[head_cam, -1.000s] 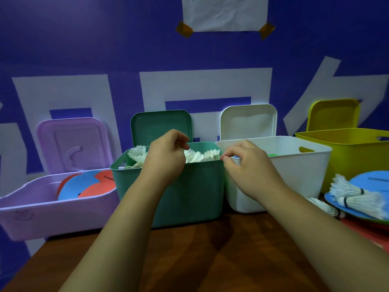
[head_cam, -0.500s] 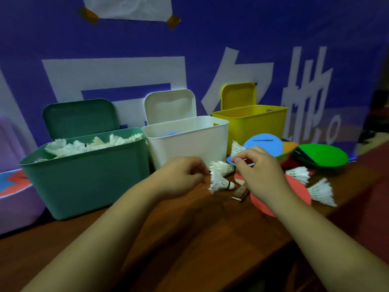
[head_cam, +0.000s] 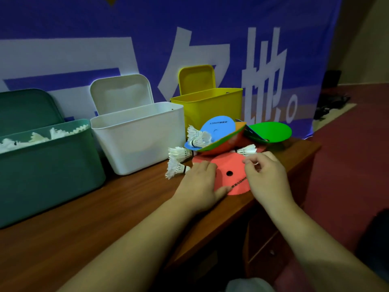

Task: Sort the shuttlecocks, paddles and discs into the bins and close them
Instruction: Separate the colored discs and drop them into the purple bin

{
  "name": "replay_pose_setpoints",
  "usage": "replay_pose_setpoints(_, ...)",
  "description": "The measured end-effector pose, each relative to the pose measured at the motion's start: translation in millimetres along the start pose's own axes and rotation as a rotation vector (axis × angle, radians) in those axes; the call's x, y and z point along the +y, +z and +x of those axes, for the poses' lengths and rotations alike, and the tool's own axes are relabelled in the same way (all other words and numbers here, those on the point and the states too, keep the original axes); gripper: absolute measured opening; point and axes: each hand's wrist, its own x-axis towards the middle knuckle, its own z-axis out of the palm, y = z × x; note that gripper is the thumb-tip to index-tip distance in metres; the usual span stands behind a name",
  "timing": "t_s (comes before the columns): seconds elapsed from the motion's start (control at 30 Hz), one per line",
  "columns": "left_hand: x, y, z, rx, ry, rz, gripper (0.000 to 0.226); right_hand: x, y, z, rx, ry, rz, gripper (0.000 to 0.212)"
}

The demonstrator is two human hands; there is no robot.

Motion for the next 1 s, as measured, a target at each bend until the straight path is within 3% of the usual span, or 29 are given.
replay_pose_setpoints(0.13,-2.3,1.5,5.9,-0.040,-0.026,-0.041,0.101,15.5,1.1,-12.9,-0.003,-0.013,-0.002,0.012)
replay_pose_setpoints(0.3,1.3,1.5,10.8,-0.082,0.042,0.079,0.100,22.4,7.6,-29.1,-0.005,-0.020,-0.022,0.012)
replay_pose_setpoints(0.5,9.6,-0.9,0.9,0.008,0.114,0.099,0.081,12.6,3.1,-32.3,0.094,0.059,0.262,0.015)
replay_pose_setpoints(0.6,14.9,-5.4,-6.4,0.101,0.129,0.101,0.044,2.8,-3.3,-28.2,0.126,0.026,0.357,0.017)
replay_pose_setpoints(0.7,20.5,-13.0,-12.2,0.178,0.117,0.095,0.031,-3.3,-15.4,-24.8,0.203,0.017,0.319,0.021)
replay_pose_setpoints(0.77,19.7,-17.1,-14.4,0.229,0.088,0.041,0.028,2.2,-21.0,-19.2,0.213,0.118,0.223,0.032)
replay_pose_setpoints(0.87,17.6,-23.0,-19.2,0.311,0.060,0.010,0.023,17.0,-22.2,-10.4,0.096,0.320,0.107,0.059)
replay_pose_setpoints(1.0,19.5,-37.6,-25.6,0.391,0.003,0.035,0.021,13.8,-24.7,-14.5,0.036,0.322,0.150,0.023)
